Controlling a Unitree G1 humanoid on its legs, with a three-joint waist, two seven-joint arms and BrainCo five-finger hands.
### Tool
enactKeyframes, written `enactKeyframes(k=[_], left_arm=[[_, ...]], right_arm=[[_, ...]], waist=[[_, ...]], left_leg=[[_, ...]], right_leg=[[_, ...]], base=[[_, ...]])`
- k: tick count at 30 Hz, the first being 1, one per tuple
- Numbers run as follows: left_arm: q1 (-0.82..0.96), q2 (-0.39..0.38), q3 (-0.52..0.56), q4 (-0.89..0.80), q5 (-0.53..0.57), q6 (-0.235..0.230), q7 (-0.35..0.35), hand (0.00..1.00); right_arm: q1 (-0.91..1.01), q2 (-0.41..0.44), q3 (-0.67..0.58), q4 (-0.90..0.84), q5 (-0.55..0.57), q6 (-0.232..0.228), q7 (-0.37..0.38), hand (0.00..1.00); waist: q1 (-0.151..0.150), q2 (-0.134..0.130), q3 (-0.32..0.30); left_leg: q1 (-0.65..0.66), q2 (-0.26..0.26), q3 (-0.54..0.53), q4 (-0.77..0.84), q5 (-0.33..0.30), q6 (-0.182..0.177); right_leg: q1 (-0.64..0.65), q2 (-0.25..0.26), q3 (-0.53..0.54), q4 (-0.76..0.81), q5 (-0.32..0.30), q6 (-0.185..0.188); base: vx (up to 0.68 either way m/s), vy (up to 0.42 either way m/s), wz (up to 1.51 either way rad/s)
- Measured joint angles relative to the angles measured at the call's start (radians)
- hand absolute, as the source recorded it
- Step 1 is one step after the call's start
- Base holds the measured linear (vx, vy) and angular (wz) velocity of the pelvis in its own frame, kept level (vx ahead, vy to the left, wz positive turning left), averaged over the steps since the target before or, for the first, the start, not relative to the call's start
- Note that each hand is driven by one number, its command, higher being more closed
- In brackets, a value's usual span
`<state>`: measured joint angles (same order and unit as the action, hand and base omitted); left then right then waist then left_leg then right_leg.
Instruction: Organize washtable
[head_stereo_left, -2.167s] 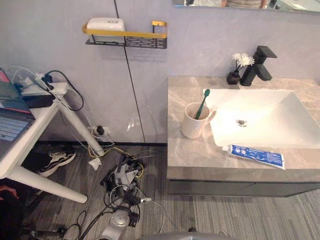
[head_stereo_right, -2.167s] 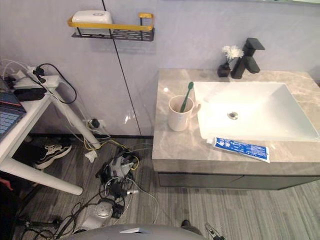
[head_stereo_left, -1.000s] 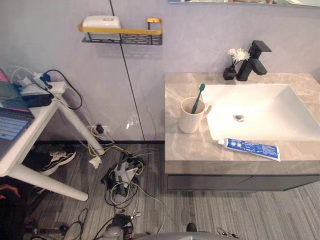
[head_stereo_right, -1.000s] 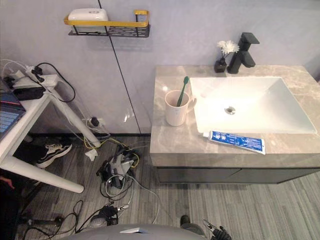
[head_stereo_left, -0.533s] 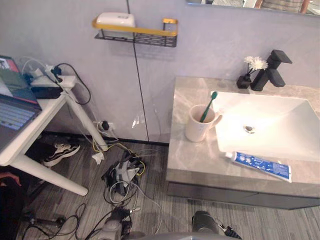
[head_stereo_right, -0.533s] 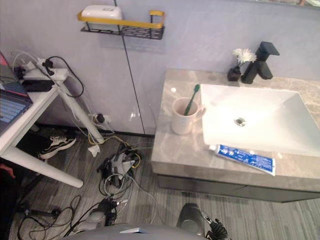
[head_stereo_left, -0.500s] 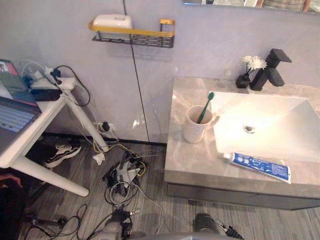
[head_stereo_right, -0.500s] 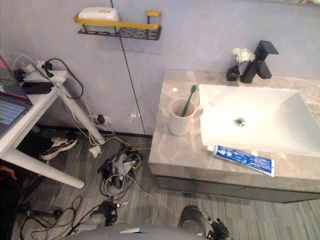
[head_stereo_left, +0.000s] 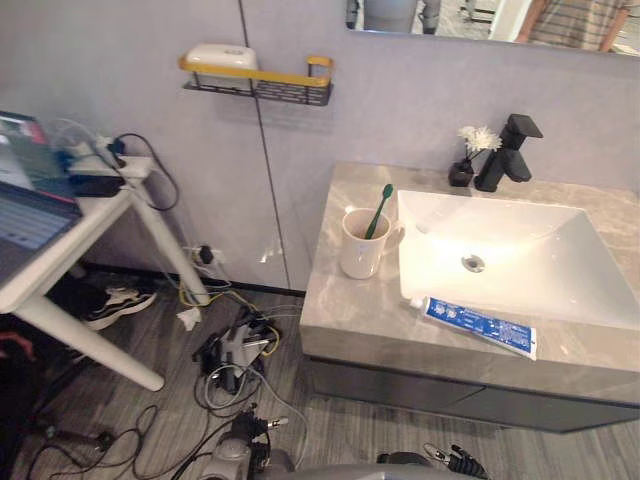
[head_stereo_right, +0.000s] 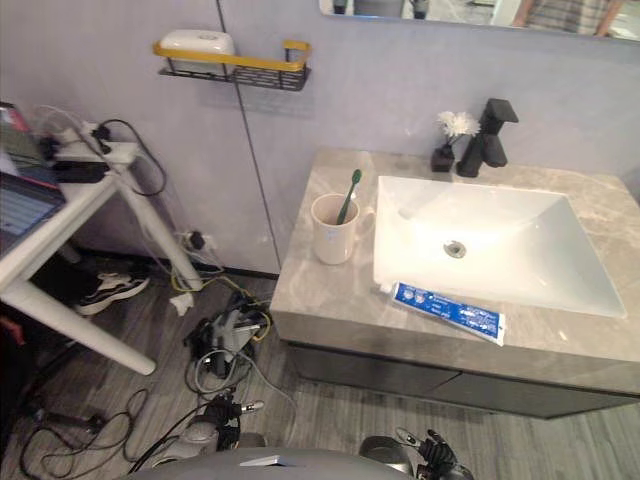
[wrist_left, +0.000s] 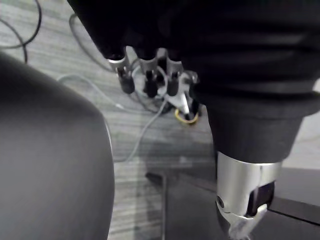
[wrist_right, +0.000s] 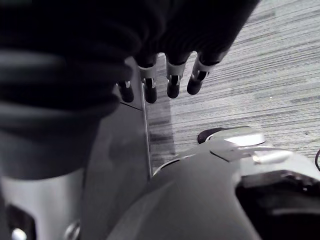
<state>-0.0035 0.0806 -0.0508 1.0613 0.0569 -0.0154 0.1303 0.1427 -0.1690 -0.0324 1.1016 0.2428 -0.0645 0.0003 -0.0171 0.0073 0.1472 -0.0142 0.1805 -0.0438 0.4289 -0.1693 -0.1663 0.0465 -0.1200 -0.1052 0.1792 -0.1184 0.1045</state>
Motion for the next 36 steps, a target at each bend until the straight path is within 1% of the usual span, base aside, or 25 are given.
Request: enactKeyframes(k=[1,2,3,4,6,7,8,9,10,11,12,13,14,16,18,20,23,25,27,30,31,36], left_arm=[[0.001,-0.003,-0.011,0.005,0.000,0.002,0.000,0.00],[0.007,-0.016,-0.028,0.006,0.000,0.004,0.003,0.00],[0.007,-0.016,-0.028,0.007,0.000,0.004,0.003,0.00],[0.007,-0.010,-0.027,0.007,0.000,0.004,0.007,0.00],[0.008,-0.001,-0.027,0.010,0.009,0.007,0.007,0.00],[0.008,0.000,-0.028,0.024,0.015,0.008,0.006,0.00],[0.007,0.005,-0.029,0.031,0.023,0.008,0.005,0.00],[0.004,0.020,-0.032,0.039,0.031,0.008,0.002,0.00],[0.005,0.023,-0.038,0.040,0.031,0.008,-0.003,0.00],[0.005,0.024,-0.045,0.042,0.031,0.007,-0.006,0.00],[0.005,0.028,-0.060,0.050,0.031,0.005,-0.011,0.00],[0.001,0.025,-0.071,0.058,0.031,0.000,-0.015,0.00],[0.001,0.022,-0.071,0.061,0.030,0.000,-0.017,0.00],[-0.003,0.008,-0.069,0.077,0.029,-0.003,-0.022,0.00],[0.000,-0.001,-0.068,0.078,0.028,-0.004,-0.026,0.00],[0.001,-0.003,-0.065,0.080,0.028,-0.005,-0.032,0.00],[-0.005,0.000,-0.061,0.114,0.028,-0.009,-0.035,0.00],[-0.005,0.003,-0.057,0.115,0.028,-0.009,-0.036,0.00],[-0.004,0.005,-0.040,0.116,0.030,-0.008,-0.040,0.00],[0.001,0.010,-0.027,0.117,0.031,-0.008,-0.044,0.00],[0.001,0.008,-0.027,0.126,0.030,-0.011,-0.052,0.00],[0.000,0.008,-0.027,0.126,0.030,-0.011,-0.052,0.00]], right_arm=[[-0.003,-0.006,0.000,0.000,0.000,0.000,0.000,0.00],[0.000,-0.018,0.000,0.001,-0.003,0.002,-0.001,0.00],[-0.002,-0.017,0.000,0.004,-0.006,0.003,-0.002,0.00],[-0.006,-0.015,0.001,0.008,-0.029,0.006,-0.002,0.00],[-0.005,-0.008,-0.003,0.012,-0.036,0.012,-0.006,0.00],[-0.002,-0.006,-0.011,0.019,-0.041,0.013,-0.008,0.00],[-0.003,-0.002,-0.013,0.025,-0.052,0.013,-0.008,0.00],[-0.007,0.016,-0.018,0.040,-0.067,0.013,-0.009,0.00],[-0.005,0.022,-0.019,0.040,-0.070,0.013,-0.009,0.00],[-0.003,0.022,-0.019,0.041,-0.071,0.014,-0.009,0.00],[0.000,0.026,-0.025,0.042,-0.081,0.019,-0.008,0.00],[0.000,0.031,-0.044,0.043,-0.096,0.025,-0.008,0.00],[0.000,0.032,-0.051,0.046,-0.100,0.026,-0.005,0.00],[-0.002,0.029,-0.065,0.049,-0.106,0.031,0.000,0.00],[-0.001,0.027,-0.098,0.057,-0.106,0.031,0.000,0.00],[-0.003,0.025,-0.115,0.079,-0.106,0.031,0.000,0.00],[-0.001,0.034,-0.136,0.085,-0.107,0.031,0.000,0.00],[0.000,0.038,-0.142,0.086,-0.107,0.031,0.000,0.00],[0.006,0.049,-0.163,0.087,-0.107,0.032,0.000,0.00],[0.008,0.054,-0.171,0.087,-0.107,0.031,0.000,0.00],[0.028,0.058,-0.177,0.088,-0.106,0.031,0.000,0.00],[0.029,0.060,-0.190,0.089,-0.105,0.031,0.000,0.00]], waist=[[-0.004,0.010,-0.005],[-0.013,0.033,-0.019],[-0.013,0.031,-0.019],[-0.011,0.023,-0.021],[-0.006,0.014,-0.031],[-0.007,0.012,-0.048],[-0.009,0.005,-0.056],[-0.010,-0.014,-0.064],[-0.011,-0.016,-0.065],[-0.012,-0.023,-0.069],[-0.016,-0.031,-0.078],[-0.020,-0.033,-0.080],[-0.021,-0.033,-0.080],[-0.024,-0.017,-0.092],[-0.025,0.001,-0.096],[-0.023,0.006,-0.099],[-0.024,0.000,-0.104],[-0.024,-0.005,-0.106],[-0.024,-0.016,-0.112],[-0.023,-0.022,-0.114],[-0.003,-0.027,-0.138],[-0.003,-0.025,-0.137]], left_leg=[[0.023,-0.010,0.014,-0.074,-0.010,-0.001],[0.040,-0.019,0.029,-0.175,-0.052,0.058],[0.042,-0.022,0.033,-0.191,-0.049,0.056],[0.044,-0.046,0.047,-0.235,-0.030,0.069],[0.054,-0.069,0.065,-0.307,0.003,0.076],[0.060,-0.074,0.071,-0.344,0.010,0.075],[0.060,-0.076,0.079,-0.356,0.015,0.068],[0.070,-0.081,0.091,-0.375,0.027,0.064],[0.079,-0.081,0.093,-0.384,0.035,0.059],[0.088,-0.081,0.097,-0.390,0.036,0.057],[0.103,-0.081,0.103,-0.400,0.036,0.056],[0.115,-0.081,0.106,-0.408,0.035,0.056],[0.120,-0.081,0.107,-0.412,0.035,0.055],[0.128,-0.071,0.113,-0.419,0.029,0.044],[0.133,-0.065,0.113,-0.403,0.027,0.048],[0.140,-0.061,0.104,-0.394,0.025,0.048],[0.149,-0.060,0.087,-0.364,0.017,0.044],[0.149,-0.063,0.085,-0.349,0.013,0.046],[0.142,-0.070,0.077,-0.337,0.012,0.047],[0.141,-0.074,0.071,-0.336,0.007,0.054],[0.130,-0.069,0.062,-0.338,-0.024,0.060],[0.129,-0.069,0.062,-0.339,-0.024,0.060]], right_leg=[[-0.012,-0.009,0.009,-0.005,0.006,0.011],[-0.030,-0.008,0.026,-0.036,0.017,0.028],[-0.035,-0.011,0.035,-0.039,0.019,0.032],[-0.040,-0.019,0.071,-0.080,0.032,0.043],[-0.030,-0.031,0.111,-0.165,0.053,0.044],[-0.026,-0.034,0.123,-0.209,0.056,0.039],[-0.025,-0.035,0.123,-0.222,0.061,0.030],[-0.028,-0.036,0.128,-0.238,0.077,0.018],[-0.030,-0.033,0.137,-0.238,0.089,0.021],[-0.030,-0.032,0.147,-0.237,0.100,0.020],[-0.030,-0.030,0.155,-0.233,0.117,0.020],[-0.032,-0.029,0.158,-0.222,0.138,0.017],[-0.033,-0.028,0.161,-0.218,0.148,0.020],[-0.036,-0.014,0.170,-0.216,0.158,0.018],[-0.037,-0.006,0.174,-0.216,0.160,0.016],[-0.032,0.001,0.175,-0.217,0.163,0.012],[-0.005,0.002,0.164,-0.223,0.163,0.011],[0.001,0.000,0.156,-0.226,0.163,0.010],[0.006,-0.008,0.146,-0.229,0.162,0.009],[0.008,-0.013,0.138,-0.230,0.162,0.009],[0.008,-0.011,0.098,-0.253,0.174,0.015],[0.007,-0.011,0.098,-0.254,0.174,0.015]], base=[[-0.17,0.123,0.25],[-0.15,0.125,0.22],[-0.14,0.131,0.12],[-0.09,0.097,-0.11],[-0.08,0.113,-0.30],[-0.02,0.090,-0.33],[0.01,0.057,-0.38],[0.04,0.029,-0.37],[0.05,0.006,-0.36],[0.08,-0.018,-0.24],[0.11,-0.029,-0.14],[0.12,-0.031,-0.08],[0.15,-0.029,-0.07],[0.18,-0.024,-0.13],[0.19,-0.012,-0.11],[0.17,-0.014,-0.16],[0.11,-0.007,-0.14],[0.05,0.000,-0.07],[0.01,0.008,0.07],[-0.01,0.009,0.04],[0.00,0.000,0.00],[0.00,0.000,0.00]])
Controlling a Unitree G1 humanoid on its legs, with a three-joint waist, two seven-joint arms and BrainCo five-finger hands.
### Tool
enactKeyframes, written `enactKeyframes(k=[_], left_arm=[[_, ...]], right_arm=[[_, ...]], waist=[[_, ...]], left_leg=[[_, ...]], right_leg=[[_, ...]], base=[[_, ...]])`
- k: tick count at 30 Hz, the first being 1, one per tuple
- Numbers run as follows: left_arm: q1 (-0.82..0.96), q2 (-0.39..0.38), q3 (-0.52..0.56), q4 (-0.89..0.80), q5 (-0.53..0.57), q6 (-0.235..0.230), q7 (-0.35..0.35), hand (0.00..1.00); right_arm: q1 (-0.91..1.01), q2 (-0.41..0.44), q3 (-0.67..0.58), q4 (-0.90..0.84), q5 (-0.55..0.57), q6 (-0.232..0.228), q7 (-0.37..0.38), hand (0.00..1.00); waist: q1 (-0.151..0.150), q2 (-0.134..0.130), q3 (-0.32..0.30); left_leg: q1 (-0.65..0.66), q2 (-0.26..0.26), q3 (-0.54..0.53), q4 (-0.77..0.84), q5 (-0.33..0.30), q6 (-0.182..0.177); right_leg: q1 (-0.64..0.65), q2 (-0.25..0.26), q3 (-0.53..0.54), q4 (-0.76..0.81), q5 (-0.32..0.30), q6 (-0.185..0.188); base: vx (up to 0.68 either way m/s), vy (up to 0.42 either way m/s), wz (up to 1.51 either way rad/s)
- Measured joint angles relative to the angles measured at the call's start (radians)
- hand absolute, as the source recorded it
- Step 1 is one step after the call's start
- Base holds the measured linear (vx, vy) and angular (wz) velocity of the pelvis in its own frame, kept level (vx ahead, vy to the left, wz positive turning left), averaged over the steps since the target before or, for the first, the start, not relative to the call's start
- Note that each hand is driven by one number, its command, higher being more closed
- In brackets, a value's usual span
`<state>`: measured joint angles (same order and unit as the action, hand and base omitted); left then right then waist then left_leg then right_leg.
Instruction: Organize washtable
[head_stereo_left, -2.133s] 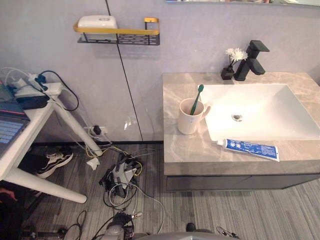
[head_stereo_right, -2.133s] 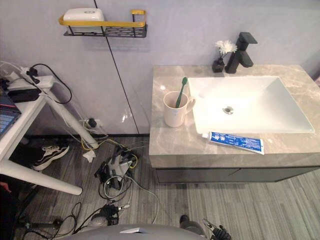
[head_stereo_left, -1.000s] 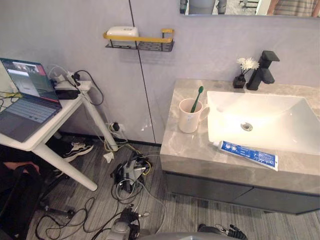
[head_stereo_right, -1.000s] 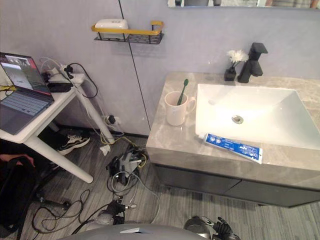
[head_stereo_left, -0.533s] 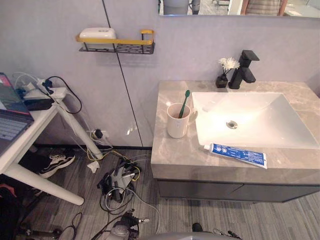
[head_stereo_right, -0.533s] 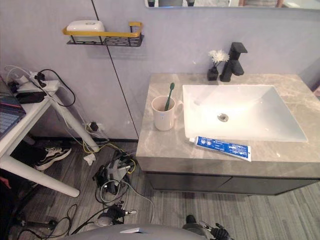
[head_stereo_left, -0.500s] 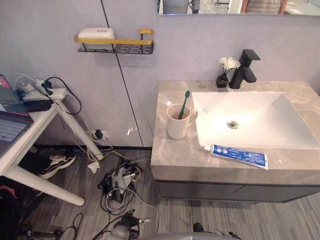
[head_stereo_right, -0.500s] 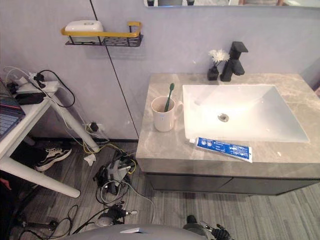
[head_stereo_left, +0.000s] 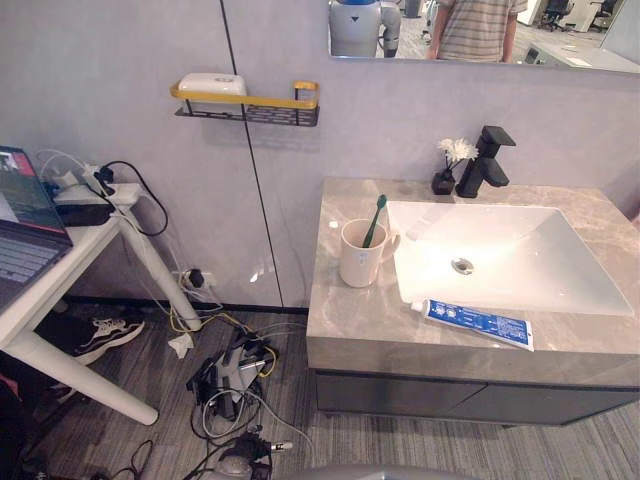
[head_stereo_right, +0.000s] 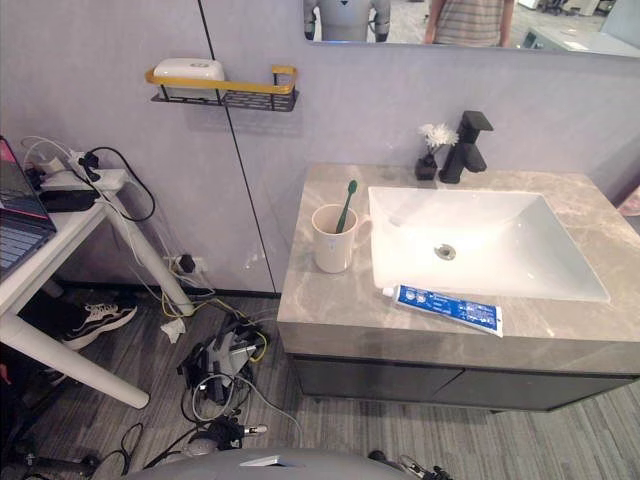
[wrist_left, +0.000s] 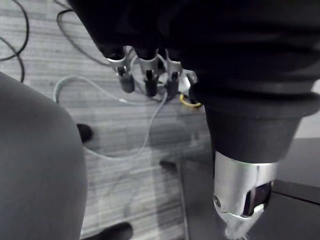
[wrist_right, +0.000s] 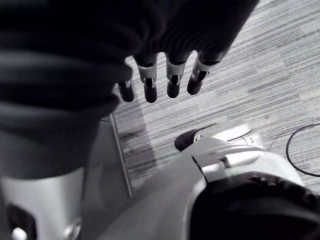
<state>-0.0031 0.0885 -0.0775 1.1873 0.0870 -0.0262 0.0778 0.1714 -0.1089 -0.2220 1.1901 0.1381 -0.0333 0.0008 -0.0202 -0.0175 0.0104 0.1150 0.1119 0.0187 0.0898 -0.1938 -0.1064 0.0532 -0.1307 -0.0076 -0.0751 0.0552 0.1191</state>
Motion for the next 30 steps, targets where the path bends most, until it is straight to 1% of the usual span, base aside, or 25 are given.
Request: enactKeyframes(k=[3,5,8,10,11,12,13,14,15,17,18,19,20,21,22,23,25,26,29,30], left_arm=[[0.000,0.000,0.000,0.000,-0.002,-0.001,-0.001,0.00],[0.000,0.001,0.002,0.007,-0.009,-0.008,-0.003,0.00],[-0.002,-0.002,0.036,0.020,-0.048,-0.010,-0.008,0.00],[0.003,-0.009,0.082,0.028,-0.105,-0.010,-0.006,0.00],[0.005,-0.010,0.089,0.028,-0.128,-0.011,-0.006,0.00],[0.008,-0.012,0.109,0.027,-0.182,-0.018,-0.003,0.00],[0.009,-0.012,0.126,0.019,-0.213,-0.020,0.004,0.00],[0.011,-0.013,0.138,0.003,-0.225,-0.019,0.007,0.00],[0.021,-0.013,0.159,-0.061,-0.243,-0.018,0.020,0.00],[0.084,-0.012,0.167,-0.357,-0.261,-0.026,0.050,0.00],[0.100,-0.012,0.166,-0.436,-0.270,-0.029,0.059,0.00],[0.116,-0.012,0.166,-0.522,-0.278,-0.032,0.067,0.00],[0.138,-0.012,0.166,-0.665,-0.277,-0.043,0.076,0.00],[0.154,-0.011,0.172,-0.785,-0.270,-0.050,0.084,0.00],[0.159,-0.011,0.186,-0.839,-0.254,-0.052,0.088,0.00],[0.158,-0.008,0.224,-0.927,-0.223,-0.058,0.099,0.00],[0.150,-0.003,0.250,-0.987,-0.179,-0.060,0.115,0.00],[0.153,-0.003,0.267,-1.063,-0.153,-0.058,0.133,0.00],[0.153,-0.003,0.259,-1.223,-0.074,-0.057,0.174,0.00],[0.152,-0.003,0.250,-1.300,-0.036,-0.062,0.193,0.00]], right_arm=[[0.008,0.002,-0.045,0.000,0.012,0.000,0.000,0.00],[0.011,0.006,-0.083,0.009,0.041,0.001,0.001,0.00],[0.012,0.013,-0.185,0.043,0.075,0.003,0.001,0.00],[0.009,0.014,-0.284,0.069,0.098,0.005,0.000,0.00],[0.008,0.015,-0.306,0.069,0.111,0.008,0.000,0.00],[0.008,0.015,-0.346,0.069,0.124,0.013,-0.001,0.00],[0.002,0.014,-0.380,0.069,0.133,0.014,-0.001,0.00],[-0.001,0.014,-0.387,0.069,0.139,0.014,-0.001,0.00],[-0.007,0.015,-0.403,0.069,0.141,0.014,-0.001,0.00],[-0.024,0.021,-0.408,0.069,0.151,0.014,-0.003,0.00],[-0.029,0.023,-0.407,0.069,0.156,0.012,-0.004,0.00],[-0.034,0.024,-0.404,0.068,0.156,0.011,-0.005,0.00],[-0.038,0.024,-0.388,0.066,0.156,0.009,-0.006,0.00],[-0.042,0.021,-0.367,0.065,0.156,0.006,-0.007,0.00],[-0.047,0.020,-0.363,0.064,0.156,0.004,-0.007,0.00],[-0.055,0.021,-0.338,0.059,0.156,0.000,-0.007,0.00],[-0.057,0.021,-0.319,0.059,0.156,0.000,-0.004,0.00],[-0.055,0.017,-0.296,0.059,0.156,0.000,-0.004,0.00],[-0.056,0.010,-0.265,0.058,0.156,-0.003,0.000,0.00],[-0.055,0.008,-0.251,0.058,0.157,-0.006,0.001,0.00]], waist=[[-0.001,0.005,-0.002],[-0.001,0.007,-0.003],[-0.002,0.017,-0.010],[-0.003,0.026,-0.007],[-0.003,0.028,-0.006],[-0.003,0.034,-0.002],[-0.003,0.039,0.002],[-0.004,0.041,0.003],[-0.004,0.041,0.005],[0.000,0.025,0.014],[0.000,0.022,0.014],[0.000,0.020,0.015],[0.001,0.019,0.015],[0.006,0.026,0.019],[0.006,0.031,0.020],[0.004,0.042,0.025],[0.003,0.050,0.025],[0.003,0.051,0.026],[0.001,0.047,0.028],[-0.001,0.047,0.028]], left_leg=[[-0.003,0.001,0.003,-0.005,0.000,0.000],[-0.004,0.003,0.006,-0.013,0.000,0.000],[-0.005,0.009,0.023,-0.036,0.001,-0.001],[-0.004,0.014,0.025,-0.051,0.003,-0.004],[-0.003,0.014,0.024,-0.052,0.005,-0.007],[-0.003,0.015,0.022,-0.059,0.008,-0.008],[-0.003,0.015,0.019,-0.066,0.011,-0.008],[-0.004,0.015,0.018,-0.069,0.014,-0.010],[-0.005,0.014,0.018,-0.072,0.023,-0.016],[-0.021,0.011,0.020,-0.079,0.051,-0.026],[-0.027,0.009,0.018,-0.080,0.059,-0.027],[-0.032,0.007,0.015,-0.082,0.068,-0.029],[-0.037,0.003,0.010,-0.084,0.078,-0.028],[-0.038,0.002,0.008,-0.085,0.078,-0.028],[-0.038,0.001,0.008,-0.084,0.078,-0.028],[-0.037,0.000,0.009,-0.085,0.077,-0.028],[-0.037,0.001,0.013,-0.085,0.077,-0.028],[-0.037,0.001,0.021,-0.085,0.077,-0.027],[-0.037,0.002,0.027,-0.088,0.075,-0.024],[-0.036,0.002,0.031,-0.090,0.071,-0.017]], right_leg=[[-0.004,0.000,0.000,-0.005,0.000,0.000],[-0.008,0.001,0.000,-0.007,0.000,0.000],[-0.016,0.005,0.001,-0.014,-0.001,-0.001],[-0.022,0.008,-0.003,-0.015,-0.004,-0.003],[-0.023,0.009,-0.005,-0.015,-0.005,-0.004],[-0.025,0.009,-0.009,-0.015,-0.007,-0.003],[-0.027,0.009,-0.018,-0.015,-0.007,-0.002],[-0.027,0.008,-0.026,-0.015,-0.007,-0.002],[-0.026,0.004,-0.047,-0.015,-0.007,-0.002],[-0.026,-0.003,-0.083,-0.015,-0.007,-0.002],[-0.026,-0.006,-0.095,-0.015,-0.007,-0.003],[-0.026,-0.010,-0.105,-0.015,-0.007,-0.003],[-0.026,-0.014,-0.115,-0.015,-0.007,-0.003],[-0.026,-0.015,-0.116,-0.015,-0.007,-0.003],[-0.026,-0.016,-0.116,-0.015,-0.007,-0.003],[-0.025,-0.017,-0.116,-0.015,-0.007,-0.003],[-0.025,-0.017,-0.116,-0.015,-0.007,-0.003],[-0.025,-0.017,-0.116,-0.015,-0.006,-0.003],[-0.025,-0.017,-0.118,-0.015,-0.004,-0.002],[-0.025,-0.017,-0.119,-0.015,-0.001,-0.002]], base=[[0.00,0.000,0.00],[0.01,-0.001,-0.02],[0.04,-0.005,-0.04],[0.09,-0.007,0.02],[0.10,-0.005,0.08],[0.10,-0.001,0.09],[0.09,-0.001,0.11],[0.08,0.003,0.21],[0.07,0.006,0.35],[0.04,0.003,0.43],[0.01,-0.006,0.33],[0.01,-0.016,0.32],[0.01,-0.007,0.24],[0.01,-0.004,0.15],[0.00,0.000,0.00],[0.00,0.000,0.00],[0.00,0.000,0.00],[-0.03,0.000,0.00],[-0.04,0.005,0.02],[-0.06,0.020,0.00]])
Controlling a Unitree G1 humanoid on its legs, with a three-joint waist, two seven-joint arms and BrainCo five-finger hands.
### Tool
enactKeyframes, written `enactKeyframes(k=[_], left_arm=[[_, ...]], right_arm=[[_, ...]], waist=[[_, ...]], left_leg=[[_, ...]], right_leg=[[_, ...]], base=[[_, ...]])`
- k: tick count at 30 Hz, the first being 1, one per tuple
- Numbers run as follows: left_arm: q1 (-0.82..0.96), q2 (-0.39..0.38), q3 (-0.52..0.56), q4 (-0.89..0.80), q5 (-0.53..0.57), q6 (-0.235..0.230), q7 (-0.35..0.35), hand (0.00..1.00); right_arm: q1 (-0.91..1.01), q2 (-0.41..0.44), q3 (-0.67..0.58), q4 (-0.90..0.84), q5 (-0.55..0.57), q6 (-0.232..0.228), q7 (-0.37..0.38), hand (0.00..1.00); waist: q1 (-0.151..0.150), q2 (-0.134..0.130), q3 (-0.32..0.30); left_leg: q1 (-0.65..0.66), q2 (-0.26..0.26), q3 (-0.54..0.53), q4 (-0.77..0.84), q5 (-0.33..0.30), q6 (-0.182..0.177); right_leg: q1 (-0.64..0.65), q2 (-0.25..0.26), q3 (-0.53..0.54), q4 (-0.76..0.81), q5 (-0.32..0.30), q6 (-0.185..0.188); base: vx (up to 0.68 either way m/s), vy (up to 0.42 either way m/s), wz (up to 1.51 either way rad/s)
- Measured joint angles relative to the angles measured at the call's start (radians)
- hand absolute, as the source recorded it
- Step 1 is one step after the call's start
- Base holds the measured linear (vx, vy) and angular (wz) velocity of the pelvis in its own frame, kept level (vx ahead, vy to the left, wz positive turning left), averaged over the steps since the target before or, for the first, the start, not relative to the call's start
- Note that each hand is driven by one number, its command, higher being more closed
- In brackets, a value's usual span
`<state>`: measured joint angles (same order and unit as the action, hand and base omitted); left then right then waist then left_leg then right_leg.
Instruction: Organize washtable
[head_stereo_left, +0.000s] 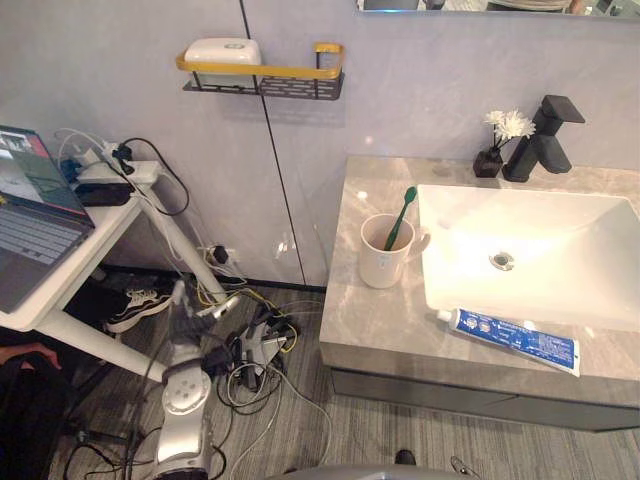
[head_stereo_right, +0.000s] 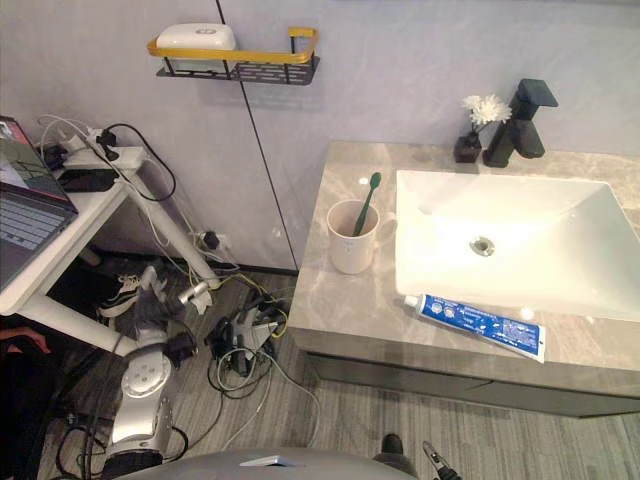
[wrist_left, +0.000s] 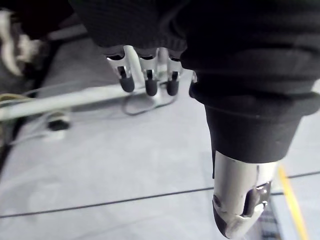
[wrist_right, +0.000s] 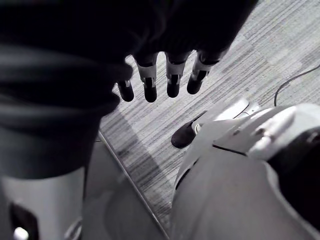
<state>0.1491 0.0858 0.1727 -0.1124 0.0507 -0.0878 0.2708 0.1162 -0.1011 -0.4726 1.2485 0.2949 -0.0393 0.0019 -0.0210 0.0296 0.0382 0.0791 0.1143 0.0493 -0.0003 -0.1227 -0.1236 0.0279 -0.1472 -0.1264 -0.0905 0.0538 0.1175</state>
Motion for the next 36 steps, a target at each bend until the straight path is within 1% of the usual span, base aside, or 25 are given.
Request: enactKeyframes(k=[1,2,4,5,6,8,10,11,12,13,14,16,17,18,19,21,24,26,28,31,33,34,36], left_arm=[[-0.001,-0.001,-0.020,-0.078,0.022,-0.003,0.017,0.00],[-0.001,-0.002,-0.031,-0.120,0.031,-0.005,0.023,0.00],[-0.006,0.001,-0.096,-0.270,0.076,-0.020,0.036,0.00],[-0.013,0.002,-0.109,-0.298,0.092,-0.029,0.036,0.00],[-0.040,0.005,-0.173,-0.360,0.129,-0.046,0.035,0.00],[-0.071,0.014,-0.252,-0.412,0.155,-0.060,0.030,0.00],[-0.138,0.050,-0.399,-0.459,0.181,-0.082,-0.001,0.00],[-0.158,0.060,-0.435,-0.465,0.192,-0.086,-0.012,0.00],[-0.197,0.076,-0.508,-0.475,0.201,-0.089,-0.035,0.00],[-0.216,0.080,-0.542,-0.476,0.202,-0.092,-0.048,0.00],[-0.251,0.087,-0.611,-0.476,0.208,-0.100,-0.074,0.00],[-0.336,0.092,-0.729,-0.444,0.231,-0.112,-0.113,0.00],[-0.397,0.091,-0.791,-0.409,0.234,-0.114,-0.145,0.00],[-0.425,0.090,-0.818,-0.390,0.235,-0.113,-0.161,0.00],[-0.474,0.085,-0.861,-0.353,0.242,-0.112,-0.193,0.00],[-0.533,0.068,-0.897,-0.296,0.242,-0.110,-0.227,0.00],[-0.608,0.038,-0.943,-0.204,0.248,-0.099,-0.258,0.00],[-0.654,0.017,-0.978,-0.142,0.257,-0.083,-0.277,0.00],[-0.708,-0.020,-1.015,-0.052,0.290,-0.070,-0.301,0.00],[-0.750,-0.051,-1.039,0.026,0.315,-0.061,-0.314,0.00],[-0.779,-0.080,-1.040,0.122,0.333,-0.048,-0.328,0.00],[-0.793,-0.090,-1.041,0.168,0.350,-0.036,-0.330,0.00],[-0.815,-0.092,-1.052,0.208,0.369,-0.025,-0.331,0.00]], right_arm=[[0.004,0.001,0.009,0.000,0.000,-0.003,0.000,0.00],[0.006,0.002,0.012,0.000,0.000,-0.003,0.001,0.00],[0.023,0.002,0.037,0.000,0.001,-0.005,0.010,0.00],[0.029,0.002,0.038,0.000,0.001,-0.007,0.016,0.00],[0.043,0.001,0.040,0.000,0.001,-0.009,0.021,0.00],[0.057,0.001,0.044,0.000,0.001,-0.016,0.022,0.00],[0.075,0.000,0.049,0.000,0.001,-0.019,0.025,0.00],[0.076,0.000,0.049,0.000,0.001,-0.021,0.027,0.00],[0.076,0.000,0.049,0.000,0.001,-0.023,0.030,0.00],[0.076,0.000,0.049,0.000,0.001,-0.023,0.031,0.00],[0.075,0.000,0.049,-0.001,0.001,-0.024,0.032,0.00],[0.076,-0.002,0.049,0.000,0.001,-0.024,0.039,0.00],[0.076,-0.002,0.049,0.000,0.001,-0.024,0.039,0.00],[0.076,-0.002,0.048,0.000,0.001,-0.024,0.040,0.00],[0.076,-0.002,0.047,-0.001,0.001,-0.024,0.041,0.00],[0.075,-0.003,0.045,-0.002,0.001,-0.023,0.042,0.00],[0.076,-0.002,0.039,-0.010,0.001,-0.021,0.044,0.00],[0.077,0.002,0.038,-0.026,0.001,-0.020,0.044,0.00],[0.076,0.002,0.035,-0.031,0.001,-0.020,0.045,0.00],[0.076,0.003,0.031,-0.032,0.001,-0.016,0.046,0.00],[0.075,0.004,0.027,-0.032,0.002,-0.015,0.046,0.00],[0.075,0.006,0.014,-0.032,0.002,-0.014,0.046,0.00],[0.075,0.012,-0.012,-0.032,0.004,-0.014,0.044,0.00]], waist=[[0.000,-0.001,0.000],[0.001,-0.002,0.000],[0.000,-0.006,0.001],[0.000,-0.006,0.001],[0.000,-0.005,0.001],[-0.001,-0.003,0.000],[-0.003,0.002,-0.004],[-0.003,0.003,-0.005],[-0.007,0.005,-0.007],[-0.013,0.006,-0.008],[-0.024,0.007,-0.010],[-0.026,0.008,-0.015],[-0.026,0.008,-0.015],[-0.026,0.008,-0.016],[-0.028,0.008,-0.016],[-0.031,0.010,-0.018],[-0.047,0.008,-0.020],[-0.054,0.004,-0.024],[-0.055,0.004,-0.033],[-0.060,0.005,-0.033],[-0.078,0.004,-0.033],[-0.081,0.004,-0.032],[-0.084,0.004,-0.032]], left_leg=[[-0.005,0.000,0.003,-0.001,-0.003,0.003],[-0.005,-0.001,0.006,0.001,-0.005,0.006],[-0.014,-0.002,0.014,0.011,-0.010,0.013],[-0.016,-0.002,0.015,0.014,-0.011,0.013],[-0.021,-0.001,0.015,0.020,-0.011,0.013],[-0.020,0.000,0.018,0.021,-0.011,0.013],[-0.020,0.000,0.025,0.022,-0.011,0.013],[-0.020,0.000,0.028,0.023,-0.011,0.013],[-0.020,0.000,0.032,0.023,-0.011,0.013],[-0.020,0.000,0.032,0.023,-0.011,0.013],[-0.020,0.000,0.034,0.023,-0.011,0.013],[-0.018,0.000,0.042,0.023,-0.011,0.013],[-0.018,0.000,0.043,0.024,-0.012,0.013],[-0.018,0.000,0.044,0.024,-0.012,0.013],[-0.018,0.000,0.046,0.024,-0.012,0.013],[-0.015,0.000,0.052,0.024,-0.012,0.013],[-0.013,0.000,0.056,0.023,-0.012,0.013],[-0.014,0.000,0.059,0.023,-0.012,0.013],[-0.014,-0.001,0.067,0.023,-0.012,0.013],[-0.014,-0.001,0.068,0.024,-0.012,0.013],[-0.011,-0.001,0.070,0.025,-0.012,0.013],[-0.007,-0.001,0.079,0.025,-0.012,0.013],[-0.004,-0.001,0.084,0.024,-0.013,0.016]], right_leg=[[-0.003,-0.001,0.003,0.000,0.003,0.001],[-0.005,-0.001,0.005,0.000,0.005,0.002],[-0.007,-0.003,0.010,0.000,0.006,0.003],[-0.008,-0.003,0.010,0.000,0.006,0.003],[-0.011,-0.002,0.012,0.000,0.007,0.004],[-0.012,-0.001,0.017,0.000,0.009,0.003],[-0.015,0.000,0.025,0.000,0.011,0.004],[-0.017,0.000,0.028,0.000,0.012,0.004],[-0.020,0.000,0.031,0.000,0.013,0.003],[-0.020,0.000,0.032,0.000,0.013,0.003],[-0.021,0.000,0.033,0.000,0.013,0.003],[-0.023,0.000,0.039,0.000,0.015,0.003],[-0.024,0.000,0.041,0.000,0.016,0.003],[-0.024,0.000,0.042,0.000,0.016,0.003],[-0.025,0.000,0.044,0.000,0.017,0.003],[-0.026,0.001,0.051,0.000,0.018,0.004],[-0.028,0.001,0.056,0.000,0.019,0.004],[-0.031,0.001,0.058,0.000,0.020,0.005],[-0.036,0.001,0.064,0.000,0.021,0.006],[-0.041,0.001,0.066,0.000,0.024,0.006],[-0.043,0.001,0.068,0.002,0.025,0.006],[-0.045,0.001,0.076,0.004,0.025,0.006],[-0.045,0.001,0.082,0.004,0.026,0.007]], base=[[-0.06,0.022,-0.03],[-0.07,0.019,-0.07],[-0.06,0.006,-0.09],[-0.05,-0.006,-0.05],[-0.03,-0.009,-0.04],[-0.01,-0.008,-0.05],[0.00,0.000,-0.09],[0.00,0.006,-0.11],[0.00,0.005,-0.08],[0.00,0.003,-0.05],[0.00,0.001,-0.05],[0.00,0.001,-0.08],[-0.01,0.002,-0.06],[-0.01,0.003,-0.05],[-0.01,0.003,-0.05],[-0.01,0.003,-0.09],[-0.01,0.002,-0.04],[0.00,0.002,-0.05],[0.01,0.003,-0.09],[0.00,0.001,-0.02],[-0.01,0.002,-0.05],[-0.01,0.006,-0.12],[-0.01,0.007,-0.12]])
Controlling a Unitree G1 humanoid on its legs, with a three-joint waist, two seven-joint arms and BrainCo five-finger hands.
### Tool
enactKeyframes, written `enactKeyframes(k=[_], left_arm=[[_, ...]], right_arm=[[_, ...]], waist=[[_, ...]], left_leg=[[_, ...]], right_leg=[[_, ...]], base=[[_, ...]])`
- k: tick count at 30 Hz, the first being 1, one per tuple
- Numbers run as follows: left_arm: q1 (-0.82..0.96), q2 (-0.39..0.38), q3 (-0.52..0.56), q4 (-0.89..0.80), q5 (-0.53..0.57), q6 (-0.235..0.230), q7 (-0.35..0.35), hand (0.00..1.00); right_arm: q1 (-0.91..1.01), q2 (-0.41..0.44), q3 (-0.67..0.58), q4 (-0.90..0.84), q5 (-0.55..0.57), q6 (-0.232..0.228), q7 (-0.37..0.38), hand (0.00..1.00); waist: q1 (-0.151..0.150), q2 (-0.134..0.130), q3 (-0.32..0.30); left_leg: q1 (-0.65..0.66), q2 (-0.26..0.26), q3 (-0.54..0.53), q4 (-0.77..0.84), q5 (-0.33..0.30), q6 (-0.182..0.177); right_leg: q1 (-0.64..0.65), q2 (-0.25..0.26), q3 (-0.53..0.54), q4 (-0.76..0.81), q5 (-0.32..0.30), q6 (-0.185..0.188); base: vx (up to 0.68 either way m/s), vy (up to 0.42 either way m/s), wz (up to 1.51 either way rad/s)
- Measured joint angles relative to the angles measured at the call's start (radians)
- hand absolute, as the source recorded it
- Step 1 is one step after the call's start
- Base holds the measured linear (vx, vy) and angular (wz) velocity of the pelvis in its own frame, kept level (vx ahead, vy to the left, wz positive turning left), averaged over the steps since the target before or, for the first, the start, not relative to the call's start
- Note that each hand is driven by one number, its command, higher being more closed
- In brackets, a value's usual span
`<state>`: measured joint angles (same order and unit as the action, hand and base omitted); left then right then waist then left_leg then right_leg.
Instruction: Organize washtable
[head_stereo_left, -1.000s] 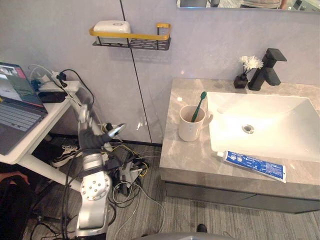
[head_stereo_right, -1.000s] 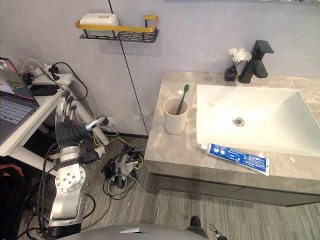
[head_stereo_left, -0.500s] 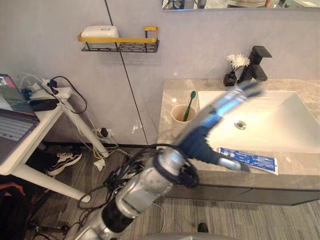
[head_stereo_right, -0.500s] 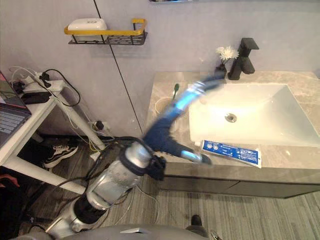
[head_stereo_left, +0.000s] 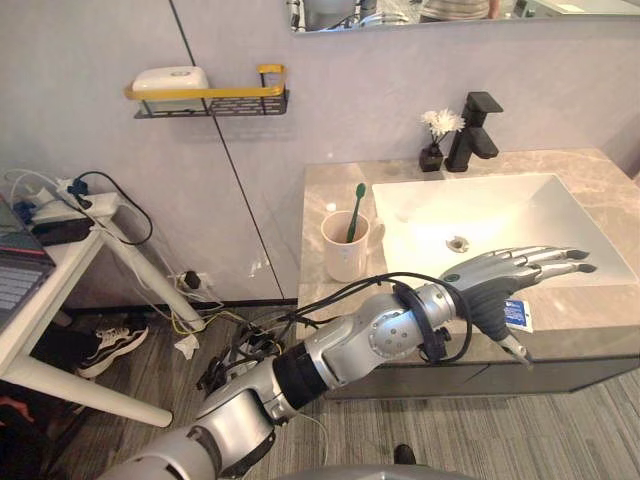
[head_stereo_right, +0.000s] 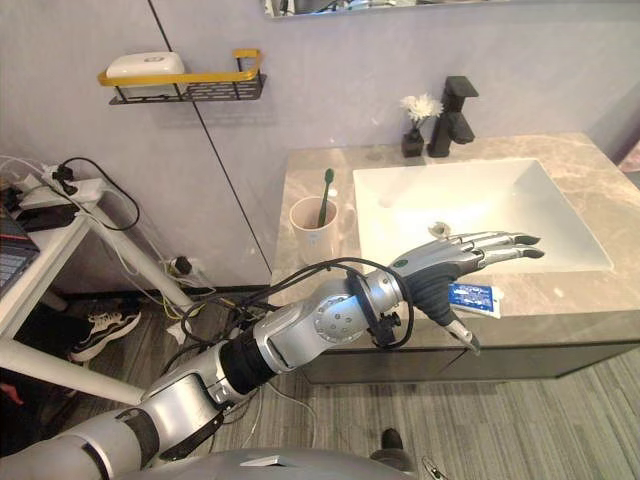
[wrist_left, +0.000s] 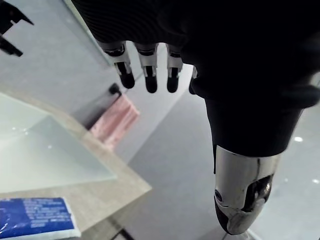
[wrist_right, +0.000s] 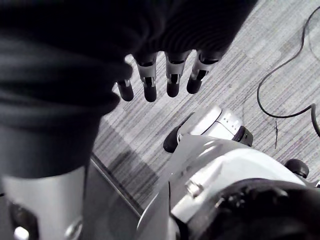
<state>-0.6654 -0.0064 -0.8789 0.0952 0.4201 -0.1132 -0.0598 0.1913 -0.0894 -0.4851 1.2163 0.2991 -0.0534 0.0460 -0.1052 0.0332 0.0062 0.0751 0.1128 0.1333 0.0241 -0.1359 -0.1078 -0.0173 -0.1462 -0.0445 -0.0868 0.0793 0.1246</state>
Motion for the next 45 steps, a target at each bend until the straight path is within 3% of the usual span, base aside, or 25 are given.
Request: enactKeyframes(k=[9,15,18,26,32,36,37,45], left_arm=[[-0.062,-0.034,-0.025,0.174,0.039,0.022,-0.001,0.00],[-0.079,-0.014,-0.016,0.302,0.062,0.034,0.002,0.00],[-0.072,0.018,-0.011,0.329,0.069,0.040,0.002,0.00],[-0.064,0.030,0.057,0.376,0.078,0.066,0.012,0.00],[-0.064,0.049,0.063,0.374,0.078,0.068,0.029,0.00],[-0.061,0.049,0.082,0.372,0.077,0.071,0.032,0.00],[-0.058,0.049,0.092,0.371,0.077,0.071,0.032,1.00],[-0.022,0.053,0.103,0.335,0.067,0.071,0.042,1.00]], right_arm=[[-0.008,0.013,-0.040,-0.006,0.021,0.000,-0.003,0.00],[-0.032,0.025,-0.103,-0.014,0.034,0.002,-0.005,0.00],[-0.054,0.027,-0.109,-0.048,0.034,0.000,-0.006,0.00],[-0.075,0.029,-0.102,-0.048,0.035,0.001,-0.007,0.00],[-0.078,0.035,-0.055,-0.049,0.035,0.001,-0.008,0.00],[-0.076,0.036,-0.012,-0.074,0.036,0.001,-0.015,0.00],[-0.076,0.036,-0.001,-0.083,0.036,-0.001,-0.015,0.00],[-0.068,0.034,0.076,-0.123,0.036,-0.001,-0.016,0.00]], waist=[[-0.025,-0.004,0.009],[-0.035,-0.008,0.043],[-0.050,-0.010,0.072],[-0.051,-0.012,0.104],[-0.051,-0.036,0.119],[-0.052,-0.033,0.123],[-0.052,-0.033,0.125],[-0.052,-0.031,0.139]], left_leg=[[0.000,-0.002,0.024,-0.001,-0.003,0.003],[0.010,-0.002,0.030,-0.002,-0.007,-0.003],[0.019,-0.002,0.032,-0.005,-0.007,-0.003],[0.025,0.001,0.036,-0.021,-0.007,-0.003],[0.035,0.001,0.039,-0.029,-0.007,-0.003],[0.035,0.000,0.040,-0.029,-0.007,-0.003],[0.035,-0.001,0.040,-0.029,-0.007,-0.003],[0.035,0.000,0.033,-0.025,-0.007,-0.003]], right_leg=[[-0.018,0.000,0.023,0.003,0.002,0.003],[-0.007,0.000,0.026,-0.004,0.006,0.004],[0.000,0.001,0.026,-0.004,0.006,0.004],[-0.003,0.003,0.017,-0.005,0.006,0.004],[0.001,0.002,0.000,-0.005,0.006,0.004],[0.001,0.001,-0.006,-0.005,0.006,0.004],[0.002,0.001,-0.006,-0.005,0.006,0.004],[0.009,0.000,-0.017,-0.005,0.006,0.004]], base=[[0.00,0.004,-0.07],[0.00,0.005,-0.04],[0.00,0.000,0.00],[0.00,0.000,0.00],[0.01,0.000,-0.01],[0.00,0.000,0.00],[0.00,0.000,0.00],[0.00,-0.001,0.01]])
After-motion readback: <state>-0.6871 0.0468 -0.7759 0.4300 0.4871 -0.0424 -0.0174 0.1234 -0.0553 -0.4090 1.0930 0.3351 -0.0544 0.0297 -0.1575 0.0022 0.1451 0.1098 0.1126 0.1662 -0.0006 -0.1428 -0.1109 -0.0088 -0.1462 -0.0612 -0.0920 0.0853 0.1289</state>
